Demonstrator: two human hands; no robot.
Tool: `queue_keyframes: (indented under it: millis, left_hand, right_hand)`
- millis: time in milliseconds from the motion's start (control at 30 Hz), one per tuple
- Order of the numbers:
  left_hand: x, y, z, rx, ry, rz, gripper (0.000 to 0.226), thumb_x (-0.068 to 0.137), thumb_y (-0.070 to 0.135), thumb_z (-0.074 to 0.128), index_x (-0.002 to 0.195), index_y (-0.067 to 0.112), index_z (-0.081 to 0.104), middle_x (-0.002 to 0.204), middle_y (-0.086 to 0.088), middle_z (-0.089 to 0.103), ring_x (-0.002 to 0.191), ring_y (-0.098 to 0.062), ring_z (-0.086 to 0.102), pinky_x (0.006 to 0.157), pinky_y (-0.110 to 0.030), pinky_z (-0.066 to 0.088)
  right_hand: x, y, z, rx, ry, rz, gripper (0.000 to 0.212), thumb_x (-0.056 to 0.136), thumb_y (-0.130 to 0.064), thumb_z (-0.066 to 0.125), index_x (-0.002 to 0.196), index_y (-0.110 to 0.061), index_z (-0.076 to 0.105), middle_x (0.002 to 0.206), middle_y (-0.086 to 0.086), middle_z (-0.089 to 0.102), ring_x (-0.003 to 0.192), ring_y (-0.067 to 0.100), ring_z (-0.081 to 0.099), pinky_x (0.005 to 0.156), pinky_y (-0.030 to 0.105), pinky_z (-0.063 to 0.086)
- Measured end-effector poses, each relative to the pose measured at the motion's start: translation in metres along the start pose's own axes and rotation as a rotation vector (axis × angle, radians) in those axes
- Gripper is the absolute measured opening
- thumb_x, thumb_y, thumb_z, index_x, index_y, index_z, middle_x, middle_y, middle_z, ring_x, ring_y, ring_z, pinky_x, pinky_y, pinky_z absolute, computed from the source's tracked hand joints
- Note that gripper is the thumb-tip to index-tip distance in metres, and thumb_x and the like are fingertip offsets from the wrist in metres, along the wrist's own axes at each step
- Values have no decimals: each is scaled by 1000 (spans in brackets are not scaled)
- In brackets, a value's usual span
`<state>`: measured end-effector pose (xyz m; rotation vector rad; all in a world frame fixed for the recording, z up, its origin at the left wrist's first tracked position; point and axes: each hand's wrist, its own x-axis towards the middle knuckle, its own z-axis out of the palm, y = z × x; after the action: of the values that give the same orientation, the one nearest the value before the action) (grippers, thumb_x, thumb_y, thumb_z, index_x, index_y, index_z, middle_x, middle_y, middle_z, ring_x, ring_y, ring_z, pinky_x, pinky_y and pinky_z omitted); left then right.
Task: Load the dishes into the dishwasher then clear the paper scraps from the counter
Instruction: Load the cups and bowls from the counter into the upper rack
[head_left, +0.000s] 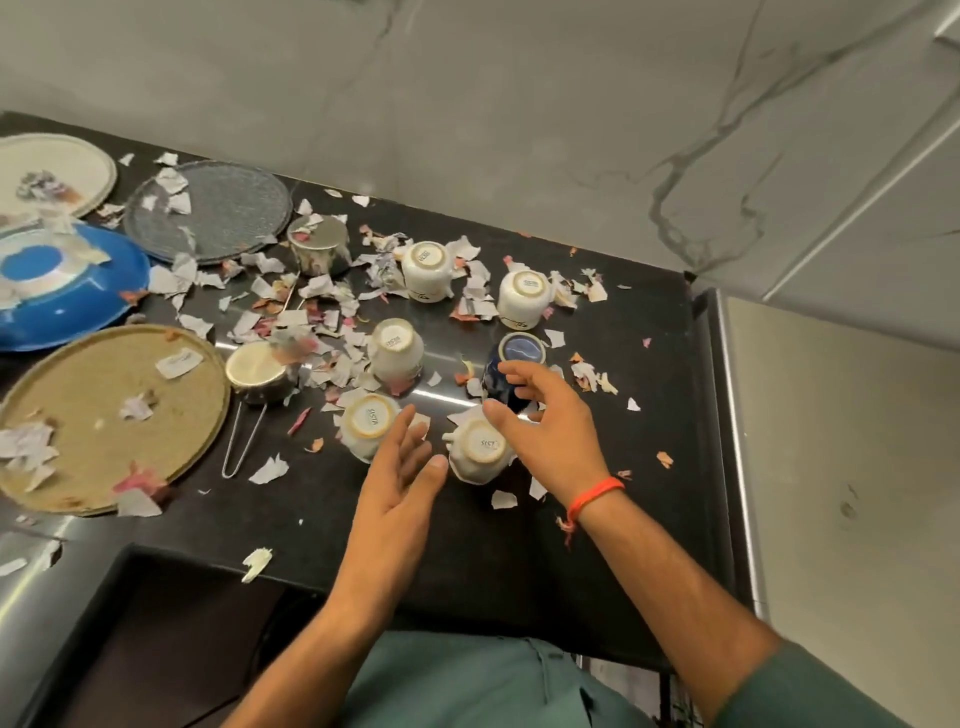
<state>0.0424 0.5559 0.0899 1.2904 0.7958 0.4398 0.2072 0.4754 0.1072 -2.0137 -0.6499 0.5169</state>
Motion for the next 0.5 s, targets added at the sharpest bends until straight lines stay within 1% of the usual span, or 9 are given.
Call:
queue_keyframes:
  millis: [67,133,167,267,300,333,400,467,500]
  left_hand:
    - [3,-1,-7,27,12,30,55,102,13,59,147,41,45,144,15,55,130,4,53,107,-21,43]
    - [5,-1,-16,97,45,93,51,102,12,60,143,40,50,138,17,59,129,2,55,107,-26,44]
    - [6,-2,-21,151,72,134,50,101,13,61,143,38,52,136,17,60,128,0,56,106,-27,44]
    - [13,-7,-37,373,181,273,50,95,12,67,140,32,55,132,17,58,126,-6,55,105,-29,45]
    - [16,-9,-42,447,207,319,51,93,11,69,139,30,56,131,18,56,126,-9,54,104,-31,45]
    - [19,-12,-46,504,223,344,52,92,11,71,138,29,56,131,18,55,125,-10,52,103,-32,46]
    - [25,-17,-52,565,240,319,58,90,13,74,140,32,54,134,14,52,130,-6,45,104,-28,41]
    - [32,-21,-57,607,234,248,64,89,19,76,145,35,49,144,10,44,137,3,28,110,-20,27]
    - [36,-22,-59,626,223,224,68,88,22,77,147,36,46,148,9,41,138,4,22,112,-21,22]
  right_hand:
    - [2,-1,5,-12,-49,-13,43,85,-33,79,123,-38,62,123,-16,60,114,-1,55,89,15,43]
    - [2,2,9,-43,-133,-13,48,81,-36,82,124,-43,60,127,-19,57,119,-3,52,89,11,41]
    - [2,4,10,-78,-179,-2,54,79,-38,83,126,-43,59,130,-19,55,121,-2,50,93,12,41]
    - [1,16,17,-214,-242,14,65,70,-47,86,127,-46,54,130,-17,52,125,7,48,106,31,43]
    - [1,21,19,-239,-243,13,66,69,-47,86,126,-46,54,128,-17,52,125,9,48,107,35,43]
    - [-1,24,20,-260,-243,13,66,69,-45,87,126,-45,54,126,-17,52,124,9,48,107,34,43]
    - [-3,28,22,-310,-253,4,68,70,-43,88,130,-41,55,125,-18,51,123,7,44,103,24,39]
    - [-4,29,24,-365,-264,-19,72,71,-41,88,135,-39,53,123,-20,48,121,4,39,95,11,31]
    - [-4,29,24,-396,-267,-34,74,72,-40,88,136,-39,51,122,-20,46,119,4,37,93,11,29]
